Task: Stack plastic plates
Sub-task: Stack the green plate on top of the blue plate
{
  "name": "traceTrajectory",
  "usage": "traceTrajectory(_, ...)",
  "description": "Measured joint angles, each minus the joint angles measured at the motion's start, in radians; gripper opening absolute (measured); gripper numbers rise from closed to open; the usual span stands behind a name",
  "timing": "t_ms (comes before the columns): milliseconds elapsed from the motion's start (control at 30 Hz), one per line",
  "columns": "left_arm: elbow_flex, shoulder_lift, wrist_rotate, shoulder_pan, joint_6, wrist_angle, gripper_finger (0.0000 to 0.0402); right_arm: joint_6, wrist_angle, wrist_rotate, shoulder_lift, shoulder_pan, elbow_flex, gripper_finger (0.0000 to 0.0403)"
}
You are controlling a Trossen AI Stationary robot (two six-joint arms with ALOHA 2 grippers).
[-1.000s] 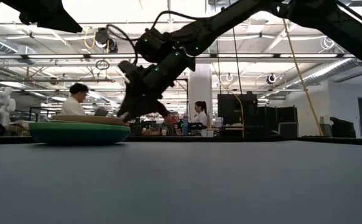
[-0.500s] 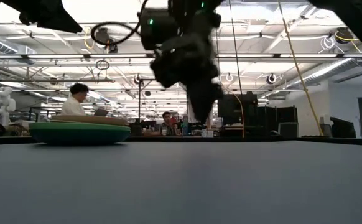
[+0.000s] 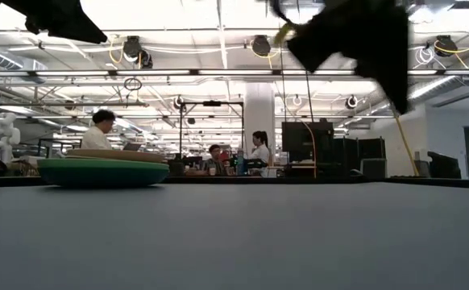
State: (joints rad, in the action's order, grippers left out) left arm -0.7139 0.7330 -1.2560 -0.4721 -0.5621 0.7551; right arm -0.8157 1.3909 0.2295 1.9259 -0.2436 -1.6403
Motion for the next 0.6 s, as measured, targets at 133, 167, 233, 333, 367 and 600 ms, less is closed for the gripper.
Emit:
traceTrajectory(133, 0.000, 0.000, 0.000, 0.000, 0.000, 0.000, 0.0129, -0.320, -0.156, 0.007, -0.179, -0.068, 0.230, 0.0112)
traceTrajectory(167, 0.000, 0.000, 0.001, 0.000, 0.000, 0.000, 0.0129, -0.413, -0.184, 0.007, -0.217, -0.087, 0.284, 0.0112)
traceTrajectory(233, 0.000, 0.000, 0.000, 0.000, 0.000, 0.000, 0.0129, -0.582, -0.226, 0.010, -0.282, -0.125, 0.380, 0.0112)
traceTrajectory(333, 0.000, 0.000, 0.001, 0.000, 0.000, 0.000, 0.0129, -0.778, -0.317, 0.035, -0.351, -0.172, 0.491, 0.0112)
traceTrajectory(367, 0.000, 0.000, 0.001, 0.000, 0.000, 0.000, 0.0129, -0.824, -0.357, 0.041, -0.367, -0.183, 0.522, 0.0112)
traceTrajectory(600, 0.000, 0.000, 0.001, 0.000, 0.000, 0.000, 0.0129, -0.922, -0.507, 0.147, -0.350, -0.203, 0.624, 0.0112)
